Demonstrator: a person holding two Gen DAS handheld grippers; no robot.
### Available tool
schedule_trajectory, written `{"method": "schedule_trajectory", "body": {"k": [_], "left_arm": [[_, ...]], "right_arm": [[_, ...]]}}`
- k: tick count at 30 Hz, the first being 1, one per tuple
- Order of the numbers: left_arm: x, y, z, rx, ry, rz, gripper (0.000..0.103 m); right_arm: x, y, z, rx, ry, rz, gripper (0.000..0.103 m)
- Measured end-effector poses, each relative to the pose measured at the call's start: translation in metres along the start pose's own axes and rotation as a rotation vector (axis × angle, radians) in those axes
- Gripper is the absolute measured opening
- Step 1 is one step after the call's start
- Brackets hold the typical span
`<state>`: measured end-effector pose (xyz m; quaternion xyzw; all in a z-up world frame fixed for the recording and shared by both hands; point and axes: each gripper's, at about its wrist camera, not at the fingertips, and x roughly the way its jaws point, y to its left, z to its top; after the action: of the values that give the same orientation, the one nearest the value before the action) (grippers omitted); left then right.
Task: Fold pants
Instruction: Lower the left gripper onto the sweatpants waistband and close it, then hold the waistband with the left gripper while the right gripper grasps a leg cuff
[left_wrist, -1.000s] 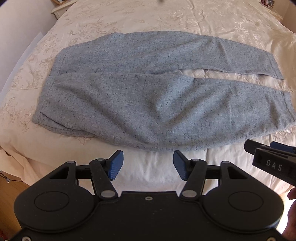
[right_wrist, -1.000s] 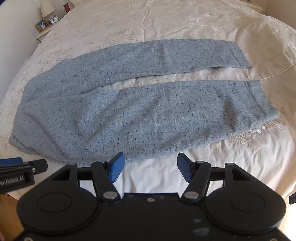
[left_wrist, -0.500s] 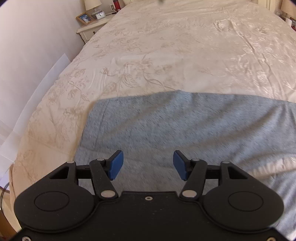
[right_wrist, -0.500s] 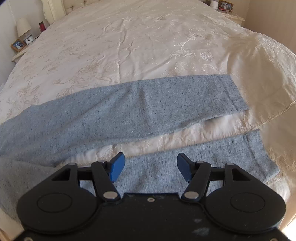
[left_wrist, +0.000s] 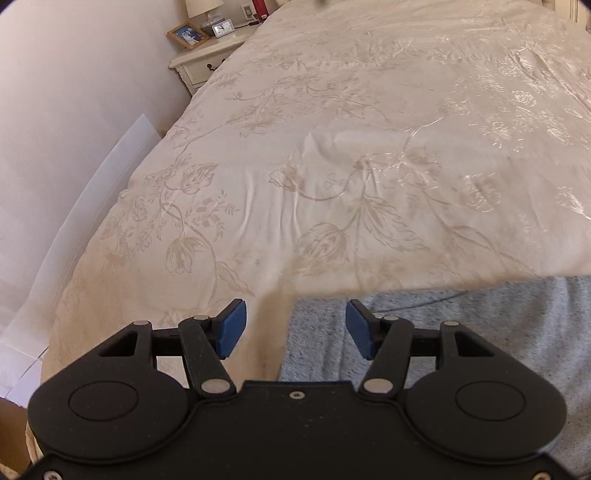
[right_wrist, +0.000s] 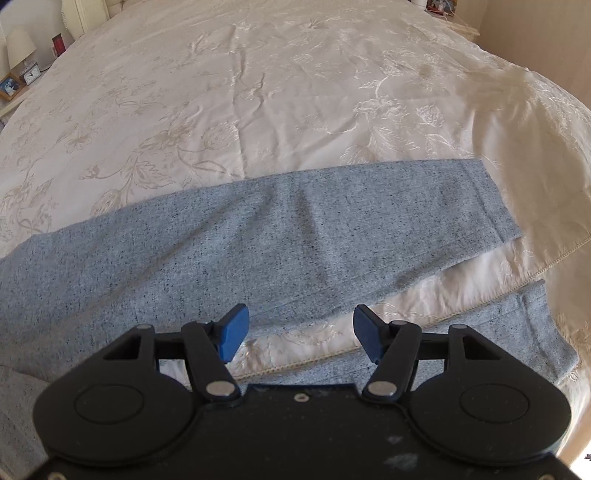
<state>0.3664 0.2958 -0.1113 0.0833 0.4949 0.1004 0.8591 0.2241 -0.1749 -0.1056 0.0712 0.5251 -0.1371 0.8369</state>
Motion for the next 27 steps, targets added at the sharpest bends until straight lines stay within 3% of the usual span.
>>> {"method": "schedule_trajectory", "body": {"k": [5, 11, 15, 16, 17, 19, 21, 22, 23, 27], "left_arm": [[0.044, 0.018, 0.002, -0.057, 0.120, -0.113, 0.063], [0.057, 0.020, -0.006, -0.106, 0.145, -0.192, 0.064], [0.067, 0.017, -0.007, -0.171, 0.202, -0.266, 0.064], [0.067, 0.015, -0.007, -0.184, 0.203, -0.252, 0.063], [0.066, 0.013, -0.008, -0.190, 0.197, -0.249, 0.055], [0.065, 0.008, -0.008, -0.183, 0.186, -0.242, 0.031], [0.058, 0.004, -0.008, -0.212, 0.153, -0.194, 0.026], [0.054, 0.004, -0.009, -0.226, 0.130, -0.156, 0.009], [0.049, 0.004, -0.008, -0.232, 0.100, -0.100, 0.010], [0.044, 0.012, -0.008, -0.303, 0.063, -0.067, 0.010]], "right_arm": [[0.003, 0.022, 0.002, -0.040, -0.001, 0.013, 0.065], [0.003, 0.028, 0.008, -0.042, 0.001, 0.011, 0.065], [0.005, 0.023, 0.009, -0.027, 0.005, 0.014, 0.065], [0.005, 0.021, 0.010, -0.021, 0.004, 0.014, 0.065], [0.005, 0.018, 0.010, -0.017, 0.002, 0.012, 0.065], [0.005, 0.011, 0.012, -0.010, -0.007, 0.005, 0.065], [0.006, 0.001, 0.016, -0.008, -0.019, -0.009, 0.065], [0.007, -0.004, 0.018, -0.009, -0.025, -0.017, 0.065], [0.009, -0.011, 0.021, -0.007, -0.033, -0.028, 0.065], [0.020, -0.043, 0.036, 0.027, -0.045, -0.057, 0.065]]}}
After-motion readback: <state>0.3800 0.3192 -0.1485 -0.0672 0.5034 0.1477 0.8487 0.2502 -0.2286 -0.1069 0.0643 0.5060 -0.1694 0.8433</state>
